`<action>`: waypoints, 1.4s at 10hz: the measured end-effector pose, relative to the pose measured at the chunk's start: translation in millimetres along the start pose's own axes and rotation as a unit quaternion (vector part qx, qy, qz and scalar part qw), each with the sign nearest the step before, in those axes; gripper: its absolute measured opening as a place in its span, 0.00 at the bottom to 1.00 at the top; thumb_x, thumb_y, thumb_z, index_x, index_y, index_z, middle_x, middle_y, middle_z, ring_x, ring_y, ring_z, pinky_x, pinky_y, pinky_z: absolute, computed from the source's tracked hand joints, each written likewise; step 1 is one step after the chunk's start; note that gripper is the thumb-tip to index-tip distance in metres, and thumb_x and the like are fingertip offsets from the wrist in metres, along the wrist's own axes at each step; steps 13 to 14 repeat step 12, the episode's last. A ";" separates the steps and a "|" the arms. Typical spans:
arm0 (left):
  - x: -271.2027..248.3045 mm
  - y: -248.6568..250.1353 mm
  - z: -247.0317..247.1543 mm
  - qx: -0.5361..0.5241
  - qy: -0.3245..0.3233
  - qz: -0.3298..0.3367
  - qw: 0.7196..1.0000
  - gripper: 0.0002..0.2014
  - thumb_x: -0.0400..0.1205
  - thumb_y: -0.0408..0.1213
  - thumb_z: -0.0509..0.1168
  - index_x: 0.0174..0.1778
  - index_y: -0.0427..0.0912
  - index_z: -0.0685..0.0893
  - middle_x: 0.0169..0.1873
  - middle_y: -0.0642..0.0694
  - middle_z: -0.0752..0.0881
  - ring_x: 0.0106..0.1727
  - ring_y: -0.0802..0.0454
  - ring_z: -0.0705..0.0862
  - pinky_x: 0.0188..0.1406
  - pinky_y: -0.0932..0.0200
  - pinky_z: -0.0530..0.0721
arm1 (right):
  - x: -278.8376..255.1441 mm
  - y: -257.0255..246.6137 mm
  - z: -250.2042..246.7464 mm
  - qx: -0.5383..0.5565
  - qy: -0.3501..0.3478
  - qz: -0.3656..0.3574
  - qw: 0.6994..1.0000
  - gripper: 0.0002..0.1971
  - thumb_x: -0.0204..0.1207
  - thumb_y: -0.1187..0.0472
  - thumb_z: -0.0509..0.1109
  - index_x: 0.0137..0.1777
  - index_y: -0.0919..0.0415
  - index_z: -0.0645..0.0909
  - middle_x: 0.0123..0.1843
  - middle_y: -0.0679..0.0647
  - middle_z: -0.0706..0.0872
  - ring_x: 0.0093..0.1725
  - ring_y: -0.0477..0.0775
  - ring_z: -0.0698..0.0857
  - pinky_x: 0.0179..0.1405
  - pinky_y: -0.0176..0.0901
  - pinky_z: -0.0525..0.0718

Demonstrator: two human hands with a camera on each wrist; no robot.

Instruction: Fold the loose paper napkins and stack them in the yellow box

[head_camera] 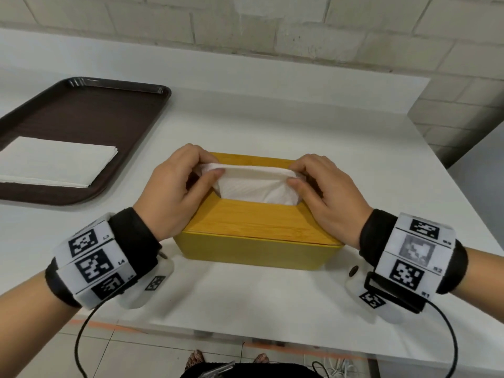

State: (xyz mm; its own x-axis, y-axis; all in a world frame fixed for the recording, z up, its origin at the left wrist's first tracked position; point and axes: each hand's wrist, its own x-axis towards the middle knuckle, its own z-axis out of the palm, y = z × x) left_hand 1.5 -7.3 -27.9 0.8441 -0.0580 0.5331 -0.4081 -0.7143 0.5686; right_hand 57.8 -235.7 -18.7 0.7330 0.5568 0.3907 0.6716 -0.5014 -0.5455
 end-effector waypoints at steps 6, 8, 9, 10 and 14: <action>8.4 -5.7 6.0 -0.093 0.023 -0.085 0.992 0.06 0.75 0.53 0.58 0.45 0.60 0.69 0.34 0.61 0.76 0.30 0.49 0.75 0.29 0.57 0.74 | 2.6 6.7 -1.8 0.059 0.051 0.010 0.997 0.06 0.78 0.53 0.58 0.48 0.54 0.71 0.39 0.50 0.78 0.38 0.49 0.73 0.39 0.31 0.70; 10.3 -4.4 8.0 -0.018 0.042 -0.089 0.995 0.02 0.78 0.43 0.59 0.43 0.50 0.73 0.35 0.60 0.78 0.35 0.69 0.76 0.33 0.77 0.71 | 6.9 12.2 1.4 0.047 0.069 0.037 0.996 0.05 0.81 0.62 0.61 0.44 0.59 0.69 0.36 0.41 0.70 0.36 0.41 0.71 0.40 0.23 0.69; 17.6 -4.5 12.1 -0.003 0.076 -0.111 0.991 0.06 0.81 0.42 0.63 0.45 0.44 0.73 0.33 0.58 0.77 0.31 0.69 0.75 0.31 0.77 0.71 | 15.4 16.7 -0.3 0.048 0.075 0.056 0.994 0.03 0.81 0.64 0.61 0.46 0.59 0.69 0.38 0.45 0.71 0.37 0.40 0.71 0.39 0.22 0.68; 23.1 -2.2 14.2 -0.063 0.091 -0.139 0.984 0.11 0.80 0.33 0.66 0.53 0.45 0.71 0.42 0.57 0.77 0.38 0.73 0.78 0.38 0.79 0.76 | 17.4 21.3 -2.8 0.099 0.075 0.080 0.989 0.08 0.79 0.61 0.65 0.53 0.54 0.68 0.48 0.51 0.74 0.45 0.48 0.74 0.42 0.23 0.70; -1.0 3.5 -16.1 -0.147 0.161 -0.143 0.965 0.28 0.70 0.44 0.73 0.62 0.55 0.67 0.58 0.52 0.76 0.58 0.62 0.79 0.59 0.72 0.78 | -17.1 18.1 -30.3 0.191 0.266 0.081 0.941 0.21 0.65 0.46 0.69 0.56 0.40 0.65 0.52 0.42 0.74 0.51 0.40 0.76 0.49 0.27 0.73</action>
